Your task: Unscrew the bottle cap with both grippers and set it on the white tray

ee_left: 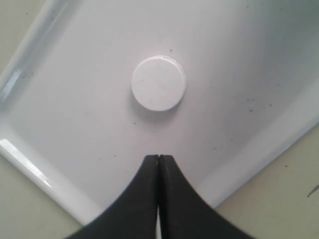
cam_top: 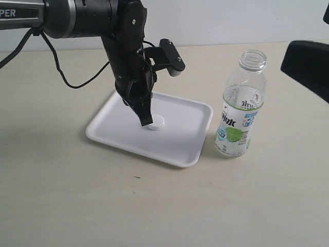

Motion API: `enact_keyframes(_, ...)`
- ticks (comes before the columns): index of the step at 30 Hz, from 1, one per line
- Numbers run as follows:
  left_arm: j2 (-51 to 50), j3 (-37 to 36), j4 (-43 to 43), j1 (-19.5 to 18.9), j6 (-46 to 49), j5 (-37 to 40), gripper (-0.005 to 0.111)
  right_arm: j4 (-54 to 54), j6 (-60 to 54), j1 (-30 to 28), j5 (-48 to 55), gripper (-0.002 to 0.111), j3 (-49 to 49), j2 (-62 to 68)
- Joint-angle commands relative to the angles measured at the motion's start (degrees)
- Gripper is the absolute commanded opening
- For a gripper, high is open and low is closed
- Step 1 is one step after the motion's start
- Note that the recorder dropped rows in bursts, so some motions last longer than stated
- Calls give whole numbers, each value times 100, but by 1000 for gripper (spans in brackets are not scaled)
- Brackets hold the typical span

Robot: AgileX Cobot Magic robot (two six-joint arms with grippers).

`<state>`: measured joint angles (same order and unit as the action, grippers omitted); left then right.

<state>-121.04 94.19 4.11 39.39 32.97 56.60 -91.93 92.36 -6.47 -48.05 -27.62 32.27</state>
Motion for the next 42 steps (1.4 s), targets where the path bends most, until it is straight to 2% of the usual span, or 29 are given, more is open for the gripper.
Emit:
enact_keyframes(1,64,-11,-1,-19,-63,41,0,204,450,-18,9,42,-17,-20)
enact_keyframes(4,64,-11,-1,-19,-63,41,0,192,564,-18,9,3,-17,-20)
enact_keyframes(5,64,-11,-1,-19,-63,41,0,193,574,-18,9,1,-17,-20)
enact_keyframes(18,141,-11,64,-28,-132,-32,0,-290,683,-18,454,0,-17,-34)
enact_keyframes(24,740,-25,-169,-129,-559,-129,0,-607,986,-18,1981,0,352,-486)
enact_keyframes(27,1281,-314,-633,-192,-680,-588,0,-607,1089,-18,2438,0,674,-842)
enact_keyframes(32,2554,-1657,-1373,-227,-680,-2114,0,-559,1139,-18,2904,0,1165,-1333)
enact_keyframes(37,4255,-3728,-1729,-227,-769,-4262,0,-548,1229,-18,2884,0,1496,-1494)
enact_keyframes(39,5124,-4660,-2187,-203,-795,-5222,0,-548,1229,-18,2840,0,1629,-1494)
enact_keyframes(42,6470,-5944,-2610,-143,-825,-6206,0,-532,1155,-18,2907,0,1840,-1494)
